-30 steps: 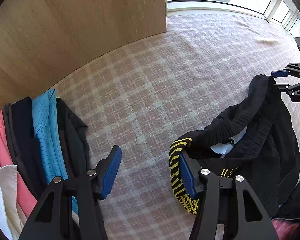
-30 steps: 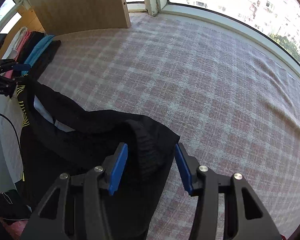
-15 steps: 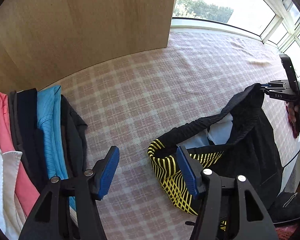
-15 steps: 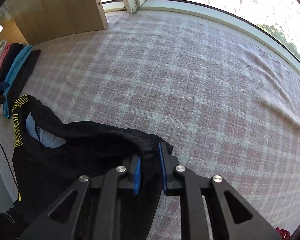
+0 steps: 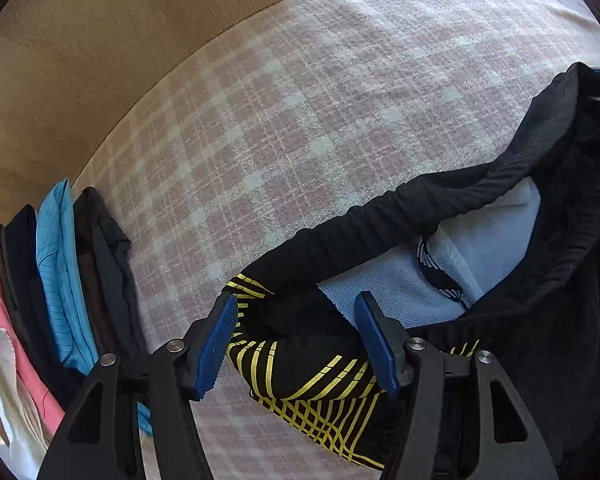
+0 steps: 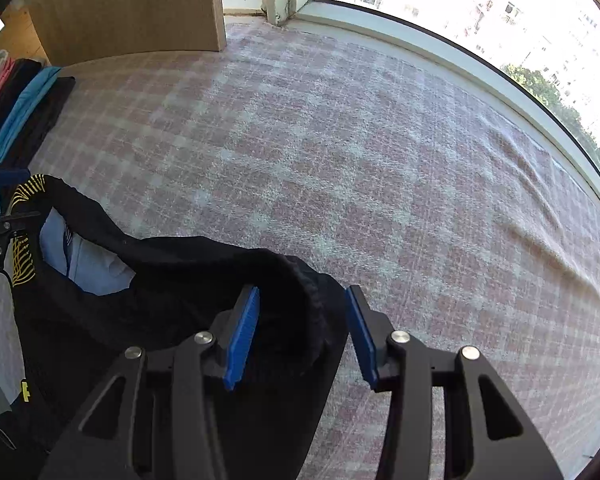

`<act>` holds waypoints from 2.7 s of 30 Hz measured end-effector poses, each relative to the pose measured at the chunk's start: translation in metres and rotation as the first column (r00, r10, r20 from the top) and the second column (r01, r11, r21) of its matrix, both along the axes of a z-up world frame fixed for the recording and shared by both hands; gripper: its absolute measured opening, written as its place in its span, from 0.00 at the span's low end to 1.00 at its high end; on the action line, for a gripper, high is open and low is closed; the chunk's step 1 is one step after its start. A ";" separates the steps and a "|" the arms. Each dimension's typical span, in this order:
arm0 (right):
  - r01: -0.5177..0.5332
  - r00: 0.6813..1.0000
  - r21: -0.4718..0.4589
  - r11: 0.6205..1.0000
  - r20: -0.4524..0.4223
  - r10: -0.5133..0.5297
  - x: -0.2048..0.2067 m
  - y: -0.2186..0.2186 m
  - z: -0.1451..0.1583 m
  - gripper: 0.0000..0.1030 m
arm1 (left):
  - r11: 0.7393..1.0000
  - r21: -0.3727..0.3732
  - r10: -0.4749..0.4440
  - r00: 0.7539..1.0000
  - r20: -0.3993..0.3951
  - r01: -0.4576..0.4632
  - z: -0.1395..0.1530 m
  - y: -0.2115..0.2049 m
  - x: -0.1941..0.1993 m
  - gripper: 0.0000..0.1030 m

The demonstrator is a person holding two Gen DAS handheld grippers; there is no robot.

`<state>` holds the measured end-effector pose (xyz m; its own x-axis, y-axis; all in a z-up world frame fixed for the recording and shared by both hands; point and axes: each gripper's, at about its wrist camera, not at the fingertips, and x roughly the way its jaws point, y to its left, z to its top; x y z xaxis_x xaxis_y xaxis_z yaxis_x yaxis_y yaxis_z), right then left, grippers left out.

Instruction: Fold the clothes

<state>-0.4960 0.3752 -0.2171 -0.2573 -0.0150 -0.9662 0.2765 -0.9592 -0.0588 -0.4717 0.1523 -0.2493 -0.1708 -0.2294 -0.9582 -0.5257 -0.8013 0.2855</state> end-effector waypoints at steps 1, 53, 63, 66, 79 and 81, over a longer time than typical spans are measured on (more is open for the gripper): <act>-0.015 1.000 0.027 1.000 0.001 0.015 0.002 -0.003 -0.003 0.42 | 1.000 0.008 0.013 1.000 0.015 -0.013 -0.001 -0.007 0.002 0.34; -0.032 0.938 -0.435 0.900 0.299 0.177 -0.040 -0.192 -0.002 0.51 | 0.927 0.363 0.121 0.991 -0.064 -0.090 0.019 -0.095 0.035 0.07; -0.430 0.898 -0.076 0.900 0.064 0.435 -0.006 -0.201 0.001 0.51 | 0.917 0.390 0.118 0.991 -0.062 -0.085 0.028 -0.103 0.035 0.07; -0.433 0.898 -0.027 0.901 0.070 0.434 -0.017 -0.212 -0.013 0.33 | 0.915 0.393 0.121 0.991 -0.063 -0.087 0.031 -0.105 0.037 0.07; -0.336 0.937 -0.267 0.903 0.002 0.350 -0.069 -0.186 0.036 0.32 | 0.904 0.421 0.109 0.992 -0.067 -0.071 0.041 -0.100 0.028 0.07; -0.443 0.894 -0.178 0.878 -0.020 0.447 -0.046 -0.203 0.028 0.32 | 0.907 0.416 0.105 0.993 -0.062 -0.070 0.041 -0.100 0.027 0.07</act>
<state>-0.5421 0.1720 -0.1887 -0.1632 -0.2908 -0.9428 0.6763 -0.7287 0.1077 -0.4449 0.0523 -0.2083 -0.2490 0.1654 -0.9543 -0.4372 -0.8984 -0.0416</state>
